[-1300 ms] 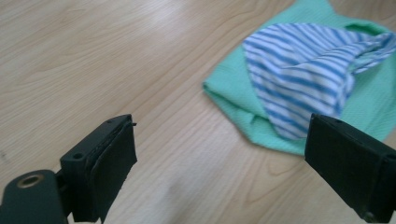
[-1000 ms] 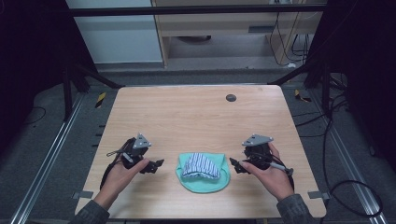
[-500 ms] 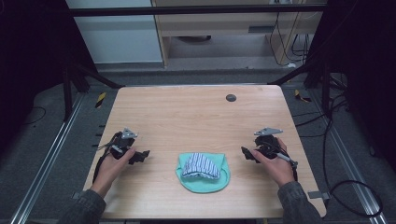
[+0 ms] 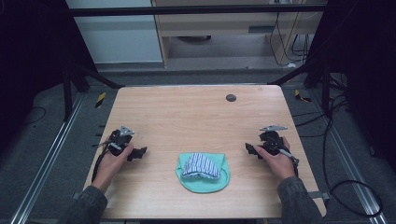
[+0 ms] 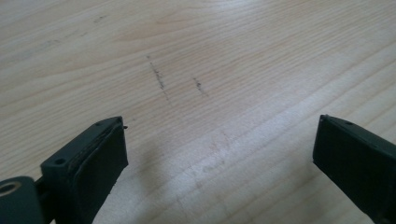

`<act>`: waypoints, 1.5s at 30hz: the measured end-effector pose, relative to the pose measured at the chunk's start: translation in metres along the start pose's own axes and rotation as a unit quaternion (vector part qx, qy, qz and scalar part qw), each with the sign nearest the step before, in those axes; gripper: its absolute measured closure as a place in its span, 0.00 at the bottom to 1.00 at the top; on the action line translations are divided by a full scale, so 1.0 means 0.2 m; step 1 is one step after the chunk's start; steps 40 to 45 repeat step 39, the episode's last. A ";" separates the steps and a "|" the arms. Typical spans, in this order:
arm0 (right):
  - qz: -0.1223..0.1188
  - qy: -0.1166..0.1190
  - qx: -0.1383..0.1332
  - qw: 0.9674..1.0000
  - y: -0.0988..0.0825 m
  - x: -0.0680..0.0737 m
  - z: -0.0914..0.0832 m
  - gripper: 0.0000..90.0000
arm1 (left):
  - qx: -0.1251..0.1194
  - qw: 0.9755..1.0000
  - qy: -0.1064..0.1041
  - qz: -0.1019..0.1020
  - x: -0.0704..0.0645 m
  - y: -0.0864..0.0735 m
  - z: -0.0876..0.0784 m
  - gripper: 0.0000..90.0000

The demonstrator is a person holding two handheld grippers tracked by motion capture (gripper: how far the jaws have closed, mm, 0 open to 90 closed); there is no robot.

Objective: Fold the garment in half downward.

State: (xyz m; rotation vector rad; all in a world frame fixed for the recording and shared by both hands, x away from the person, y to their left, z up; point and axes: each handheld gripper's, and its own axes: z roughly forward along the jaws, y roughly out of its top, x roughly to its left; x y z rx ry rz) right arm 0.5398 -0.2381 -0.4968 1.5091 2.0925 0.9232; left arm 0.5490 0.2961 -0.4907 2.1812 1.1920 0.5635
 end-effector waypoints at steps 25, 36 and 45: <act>0.026 -0.059 -0.022 0.998 -0.01 -0.08 0.08 0.07 | -0.031 0.998 0.006 -0.052 0.06 -0.02 0.10 0.02; 0.052 -0.092 -0.011 0.994 -0.01 -0.05 0.09 0.00 | -0.026 0.997 0.017 -0.064 0.05 -0.04 0.08 0.00; 0.054 -0.094 -0.011 0.994 -0.01 -0.05 0.09 0.00 | -0.026 0.998 0.015 -0.064 0.05 -0.04 0.08 0.00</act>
